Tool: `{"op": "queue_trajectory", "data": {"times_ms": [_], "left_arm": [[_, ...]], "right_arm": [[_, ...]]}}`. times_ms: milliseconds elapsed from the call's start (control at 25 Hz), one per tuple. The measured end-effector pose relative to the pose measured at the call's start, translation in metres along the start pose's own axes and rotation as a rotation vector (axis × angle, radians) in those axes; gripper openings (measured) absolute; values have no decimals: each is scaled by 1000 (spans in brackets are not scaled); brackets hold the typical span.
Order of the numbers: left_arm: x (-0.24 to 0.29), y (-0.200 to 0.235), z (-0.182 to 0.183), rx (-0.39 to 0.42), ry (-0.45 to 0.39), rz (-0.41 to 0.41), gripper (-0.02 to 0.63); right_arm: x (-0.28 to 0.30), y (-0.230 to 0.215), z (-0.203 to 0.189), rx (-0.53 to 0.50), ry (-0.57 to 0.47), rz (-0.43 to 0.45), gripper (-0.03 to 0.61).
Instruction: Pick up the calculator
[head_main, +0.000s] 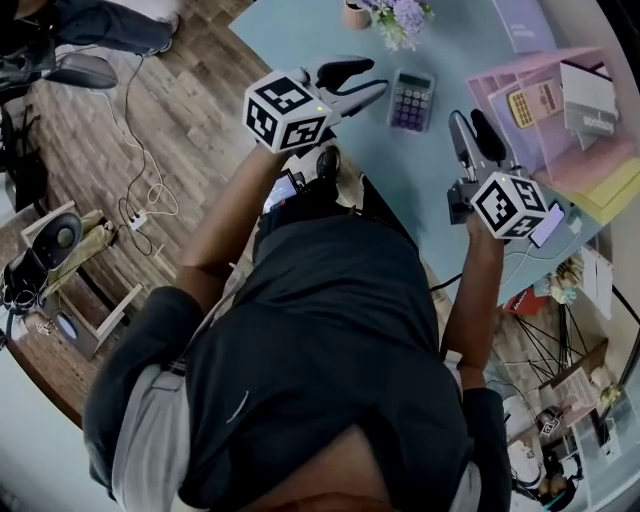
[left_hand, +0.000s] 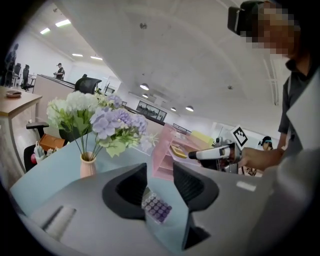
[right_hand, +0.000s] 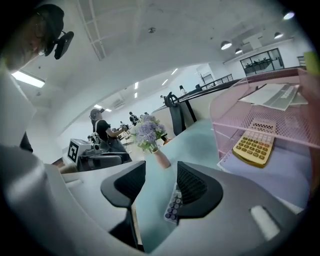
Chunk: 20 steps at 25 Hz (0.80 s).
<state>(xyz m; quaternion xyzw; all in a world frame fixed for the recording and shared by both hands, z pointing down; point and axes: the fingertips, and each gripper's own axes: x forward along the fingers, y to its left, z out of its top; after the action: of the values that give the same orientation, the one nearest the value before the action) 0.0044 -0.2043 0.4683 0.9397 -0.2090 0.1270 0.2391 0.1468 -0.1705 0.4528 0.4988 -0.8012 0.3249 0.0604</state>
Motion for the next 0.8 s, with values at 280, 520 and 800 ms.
{"op": "queue_trajectory", "data": {"times_ms": [280, 520, 800], "left_arm": [[21, 19, -33, -69, 67, 18, 181], [43, 31, -63, -109, 132, 18, 192], [73, 44, -94, -150, 204, 10, 205]], "right_arm": [[30, -28, -28, 42, 77, 6, 183], [55, -48, -53, 74, 140, 4, 187], [79, -71, -81, 114, 205, -4, 195]]}}
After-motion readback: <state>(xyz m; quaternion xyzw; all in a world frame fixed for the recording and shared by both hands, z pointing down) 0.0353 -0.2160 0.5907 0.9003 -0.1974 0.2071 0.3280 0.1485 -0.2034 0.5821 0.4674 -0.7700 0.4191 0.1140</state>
